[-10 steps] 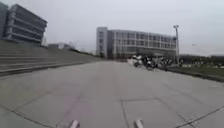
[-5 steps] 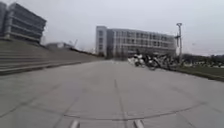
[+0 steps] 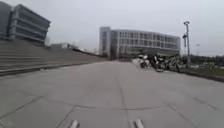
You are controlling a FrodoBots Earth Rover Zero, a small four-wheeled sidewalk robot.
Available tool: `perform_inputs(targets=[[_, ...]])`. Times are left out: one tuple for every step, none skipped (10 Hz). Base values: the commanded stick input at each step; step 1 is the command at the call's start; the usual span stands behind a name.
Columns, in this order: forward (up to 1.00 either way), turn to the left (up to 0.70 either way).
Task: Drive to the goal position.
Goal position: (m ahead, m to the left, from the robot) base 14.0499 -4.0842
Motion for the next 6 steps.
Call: perform_inputs(targets=[[1.0,0.0],[1.0,0.0],[1.0,0.0],[1.0,0.0],[1.0,0.0],[1.0,0.0]])
